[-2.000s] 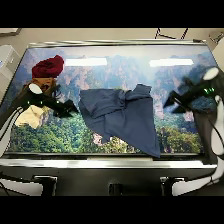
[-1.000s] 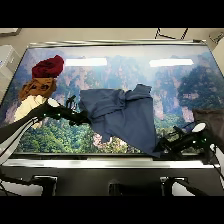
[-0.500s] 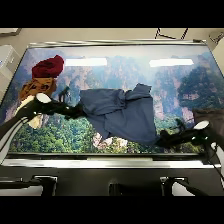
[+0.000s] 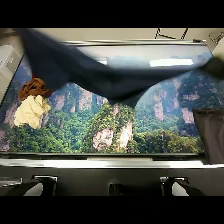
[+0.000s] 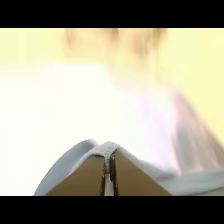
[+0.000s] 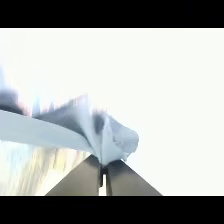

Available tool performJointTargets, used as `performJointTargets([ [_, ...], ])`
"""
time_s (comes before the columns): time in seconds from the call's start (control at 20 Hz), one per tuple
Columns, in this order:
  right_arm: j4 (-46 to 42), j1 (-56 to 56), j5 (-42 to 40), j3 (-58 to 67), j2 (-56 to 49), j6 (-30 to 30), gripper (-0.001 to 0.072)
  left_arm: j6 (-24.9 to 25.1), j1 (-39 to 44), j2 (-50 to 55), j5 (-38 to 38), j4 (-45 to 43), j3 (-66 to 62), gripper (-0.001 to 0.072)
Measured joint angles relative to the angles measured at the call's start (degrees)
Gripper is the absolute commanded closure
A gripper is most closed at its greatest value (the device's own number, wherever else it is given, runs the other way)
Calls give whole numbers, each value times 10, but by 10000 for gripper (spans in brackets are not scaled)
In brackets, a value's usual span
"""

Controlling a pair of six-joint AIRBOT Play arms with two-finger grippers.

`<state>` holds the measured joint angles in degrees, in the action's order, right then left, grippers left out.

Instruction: Fold the clothes and pants, and hang the long-sleeved shirts on hangers.

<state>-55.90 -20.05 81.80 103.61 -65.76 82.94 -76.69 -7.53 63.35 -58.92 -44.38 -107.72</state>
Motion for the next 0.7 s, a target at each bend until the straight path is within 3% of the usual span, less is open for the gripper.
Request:
performJointTargets([
  [0.25,-39,0,-61,150,83,29,678,-30,-47,-111,14,-38,-82,678],
  [0.55,-72,0,-135,180,132,56,678,-54,-58,-169,58,-75,-91,678],
  [0.7,-85,0,-137,181,122,62,678,-81,-59,-164,42,-127,-88,678],
])
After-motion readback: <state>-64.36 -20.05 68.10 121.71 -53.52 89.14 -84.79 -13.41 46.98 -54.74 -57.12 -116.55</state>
